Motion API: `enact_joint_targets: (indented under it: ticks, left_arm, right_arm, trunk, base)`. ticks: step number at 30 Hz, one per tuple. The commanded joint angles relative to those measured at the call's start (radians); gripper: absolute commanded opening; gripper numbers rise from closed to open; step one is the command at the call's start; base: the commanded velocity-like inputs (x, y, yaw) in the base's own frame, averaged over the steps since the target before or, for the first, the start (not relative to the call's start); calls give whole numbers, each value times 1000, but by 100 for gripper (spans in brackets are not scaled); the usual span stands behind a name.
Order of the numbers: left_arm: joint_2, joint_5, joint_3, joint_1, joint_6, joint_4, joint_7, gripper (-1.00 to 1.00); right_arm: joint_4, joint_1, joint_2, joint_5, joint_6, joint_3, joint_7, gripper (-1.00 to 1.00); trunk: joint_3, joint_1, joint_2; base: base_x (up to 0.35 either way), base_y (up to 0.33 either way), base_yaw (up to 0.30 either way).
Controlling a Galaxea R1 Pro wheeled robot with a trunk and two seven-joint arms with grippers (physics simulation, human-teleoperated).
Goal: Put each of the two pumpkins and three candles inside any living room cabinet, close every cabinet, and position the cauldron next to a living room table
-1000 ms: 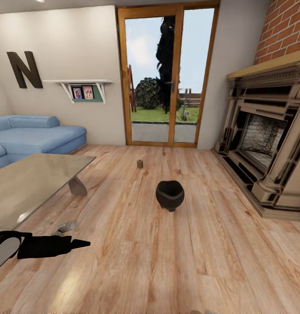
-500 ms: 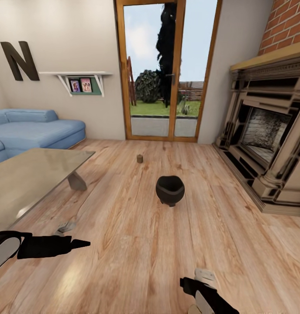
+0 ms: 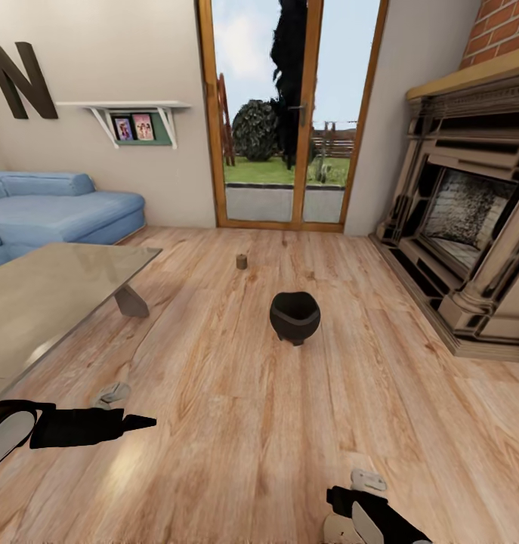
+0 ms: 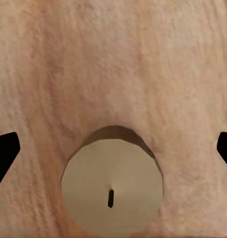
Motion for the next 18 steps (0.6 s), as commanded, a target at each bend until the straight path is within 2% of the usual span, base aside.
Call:
enact_joint_targets:
  ticks: [1, 18]
  left_arm:
    - [1, -9, -1, -1, 1, 1, -10, 100]
    - [1, -9, -1, -1, 1, 0, -10, 100]
  right_arm:
    - [-1, -1, -1, -7, 6, 8, -9, 100]
    - [-9, -2, 5, 4, -17, 14, -1, 100]
  trunk:
    - [-5, 0, -1]
    - [-71, 8, -5]
  base:
    - [0, 0, 0]
    - [0, 0, 0]
